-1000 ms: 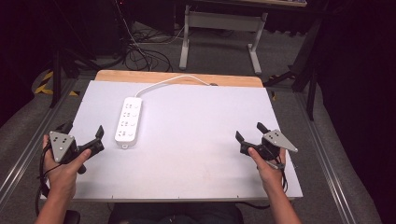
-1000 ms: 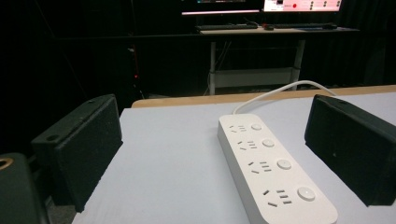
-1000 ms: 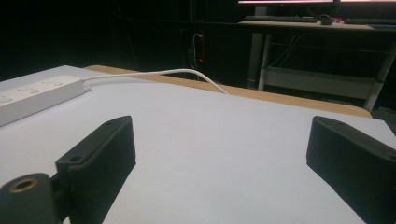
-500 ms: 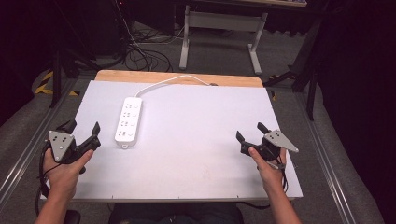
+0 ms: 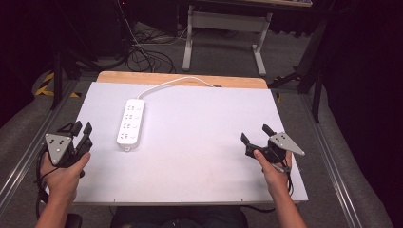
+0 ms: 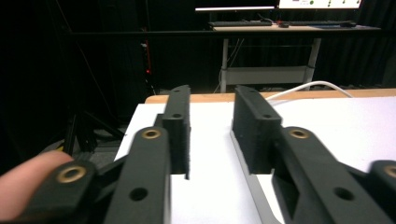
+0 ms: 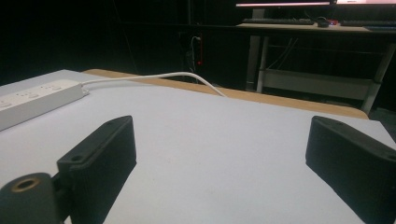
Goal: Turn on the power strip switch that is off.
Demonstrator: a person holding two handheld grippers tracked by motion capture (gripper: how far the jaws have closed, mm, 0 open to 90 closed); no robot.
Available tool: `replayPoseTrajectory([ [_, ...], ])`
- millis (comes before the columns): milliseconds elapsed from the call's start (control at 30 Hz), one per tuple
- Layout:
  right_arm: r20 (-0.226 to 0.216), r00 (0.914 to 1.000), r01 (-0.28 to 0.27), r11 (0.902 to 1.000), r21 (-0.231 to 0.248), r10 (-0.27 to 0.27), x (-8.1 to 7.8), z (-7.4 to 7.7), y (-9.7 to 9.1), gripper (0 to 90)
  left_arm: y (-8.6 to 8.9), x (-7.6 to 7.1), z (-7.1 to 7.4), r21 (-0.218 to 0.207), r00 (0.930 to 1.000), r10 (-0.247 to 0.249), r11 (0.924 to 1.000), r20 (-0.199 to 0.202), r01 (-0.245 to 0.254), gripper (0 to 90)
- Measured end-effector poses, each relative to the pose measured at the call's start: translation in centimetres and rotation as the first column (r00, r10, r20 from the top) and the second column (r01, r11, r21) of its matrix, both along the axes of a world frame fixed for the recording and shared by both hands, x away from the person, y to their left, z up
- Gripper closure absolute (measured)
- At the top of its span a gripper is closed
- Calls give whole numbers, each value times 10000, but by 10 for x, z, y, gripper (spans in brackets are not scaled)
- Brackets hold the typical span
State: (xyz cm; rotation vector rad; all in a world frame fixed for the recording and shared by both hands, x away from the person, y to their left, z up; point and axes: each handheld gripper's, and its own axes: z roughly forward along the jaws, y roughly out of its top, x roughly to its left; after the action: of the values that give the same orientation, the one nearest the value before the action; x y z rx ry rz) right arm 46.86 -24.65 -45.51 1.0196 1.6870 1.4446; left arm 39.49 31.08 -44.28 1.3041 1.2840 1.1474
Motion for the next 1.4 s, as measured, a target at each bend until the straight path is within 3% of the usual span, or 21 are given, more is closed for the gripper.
replayPoseTrajectory([
  [400,15,10000,-5,10000,-18,5,-1,0,-1,88,4,1,4,-129,9997,43,9999,-255,-47,894],
  [667,-20,10000,62,10000,-31,-62,-3,0,-4,89,4,4,6,-296,9993,-118,9995,-356,107,900],
  [1033,-16,9999,169,9998,-51,-169,-4,0,-6,90,-7,15,8,52,9949,-833,9965,-567,838,900],
  [1400,-31,9995,300,9995,-122,-301,-6,-1,-9,93,-15,31,7,218,9902,-1186,9925,-734,1204,900],
])
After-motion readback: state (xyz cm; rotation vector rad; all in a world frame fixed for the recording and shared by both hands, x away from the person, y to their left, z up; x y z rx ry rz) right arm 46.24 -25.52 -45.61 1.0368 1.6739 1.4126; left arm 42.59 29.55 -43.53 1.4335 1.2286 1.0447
